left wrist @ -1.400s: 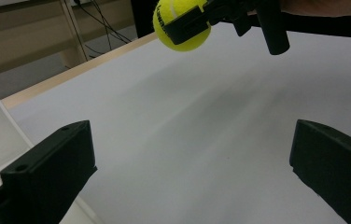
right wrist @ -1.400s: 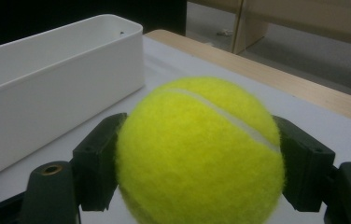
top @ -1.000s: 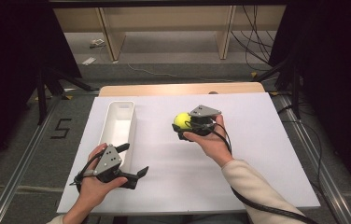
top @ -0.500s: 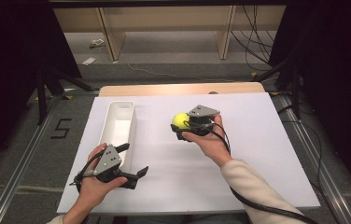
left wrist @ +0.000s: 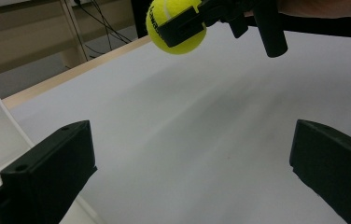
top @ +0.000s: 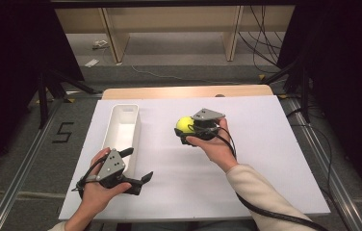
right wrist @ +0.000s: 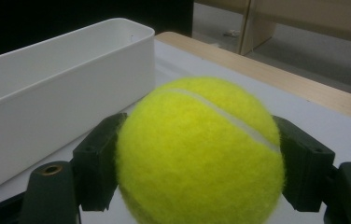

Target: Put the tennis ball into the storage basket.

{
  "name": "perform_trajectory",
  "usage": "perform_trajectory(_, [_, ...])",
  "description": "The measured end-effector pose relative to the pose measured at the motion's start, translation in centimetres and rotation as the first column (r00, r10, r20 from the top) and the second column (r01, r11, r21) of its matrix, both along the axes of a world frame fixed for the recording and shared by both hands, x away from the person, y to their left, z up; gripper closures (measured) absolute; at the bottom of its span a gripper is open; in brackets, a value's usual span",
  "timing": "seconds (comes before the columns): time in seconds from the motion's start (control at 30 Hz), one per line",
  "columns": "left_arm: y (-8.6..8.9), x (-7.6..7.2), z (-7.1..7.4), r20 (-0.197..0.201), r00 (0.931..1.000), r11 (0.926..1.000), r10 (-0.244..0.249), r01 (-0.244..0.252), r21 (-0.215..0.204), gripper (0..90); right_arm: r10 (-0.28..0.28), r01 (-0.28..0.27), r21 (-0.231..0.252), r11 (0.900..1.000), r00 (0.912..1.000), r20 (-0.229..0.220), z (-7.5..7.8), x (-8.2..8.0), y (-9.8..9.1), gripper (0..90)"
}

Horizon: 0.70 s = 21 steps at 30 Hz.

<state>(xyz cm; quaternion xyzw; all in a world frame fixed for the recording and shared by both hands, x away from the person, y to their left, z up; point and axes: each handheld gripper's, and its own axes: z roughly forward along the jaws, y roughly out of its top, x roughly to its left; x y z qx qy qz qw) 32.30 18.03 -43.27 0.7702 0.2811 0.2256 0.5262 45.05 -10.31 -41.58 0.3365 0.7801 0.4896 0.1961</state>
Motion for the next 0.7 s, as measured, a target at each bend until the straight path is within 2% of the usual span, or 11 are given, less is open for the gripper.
perform_trajectory(0.7, [-0.01, 0.0, -0.01, 0.0, 1.0, 1.0, -0.001, 0.001, 0.0, 0.0, 0.009, -0.009, 0.006, 0.9999, 1.0, -0.002, 0.09, -0.02, 0.52, 26.9])
